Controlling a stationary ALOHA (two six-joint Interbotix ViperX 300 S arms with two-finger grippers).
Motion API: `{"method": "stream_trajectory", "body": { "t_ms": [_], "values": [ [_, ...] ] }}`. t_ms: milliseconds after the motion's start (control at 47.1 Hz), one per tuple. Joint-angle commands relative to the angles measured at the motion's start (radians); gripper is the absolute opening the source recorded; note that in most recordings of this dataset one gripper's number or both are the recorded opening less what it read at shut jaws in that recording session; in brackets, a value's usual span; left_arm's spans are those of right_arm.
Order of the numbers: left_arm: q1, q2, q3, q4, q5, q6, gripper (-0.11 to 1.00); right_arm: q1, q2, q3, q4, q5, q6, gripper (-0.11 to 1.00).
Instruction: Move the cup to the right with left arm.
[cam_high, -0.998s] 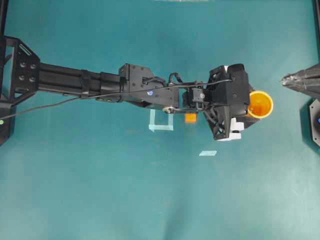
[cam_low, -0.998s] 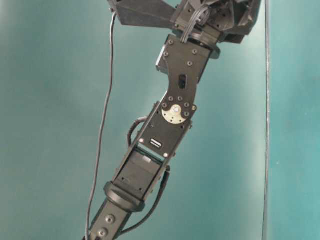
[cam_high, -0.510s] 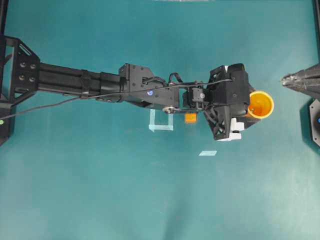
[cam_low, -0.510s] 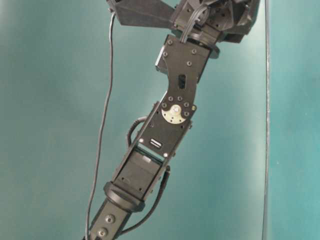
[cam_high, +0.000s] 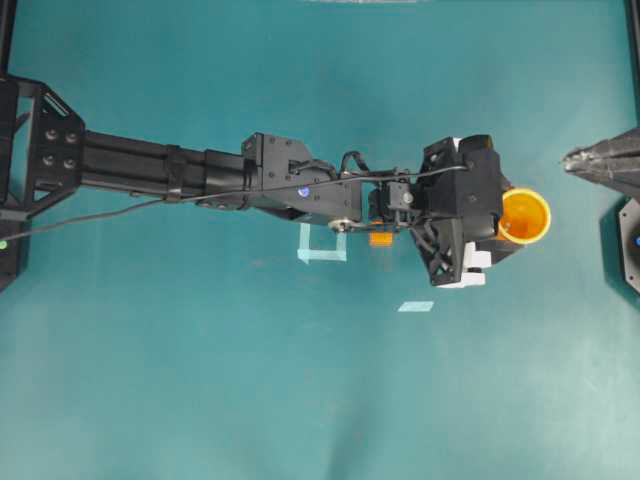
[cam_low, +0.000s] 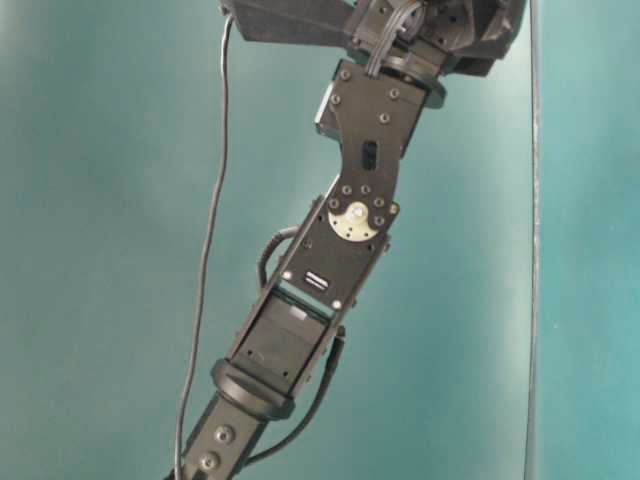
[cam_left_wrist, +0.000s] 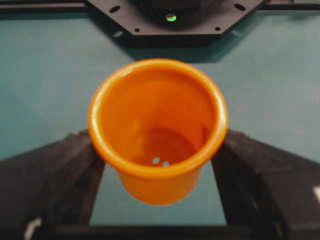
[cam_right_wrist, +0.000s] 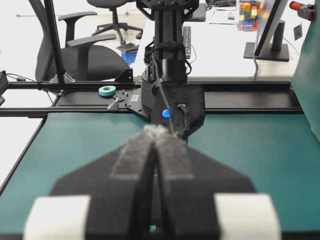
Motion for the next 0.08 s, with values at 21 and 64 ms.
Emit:
{"method": "stream_trajectory", "body": {
  "t_ms": [21,64],
  "values": [
    [0.0,-0.021,-0.029,0.003,-0.011,0.0,0.65,0.003,0.006,-0.032,0.002,-0.005,-0.002,0.0],
    [0.0,-0.02,-0.029,0.003,-0.011,0.0,0.65,0.002,0.006,-0.032,0.002,-0.005,-0.002,0.0]
  ]
}}
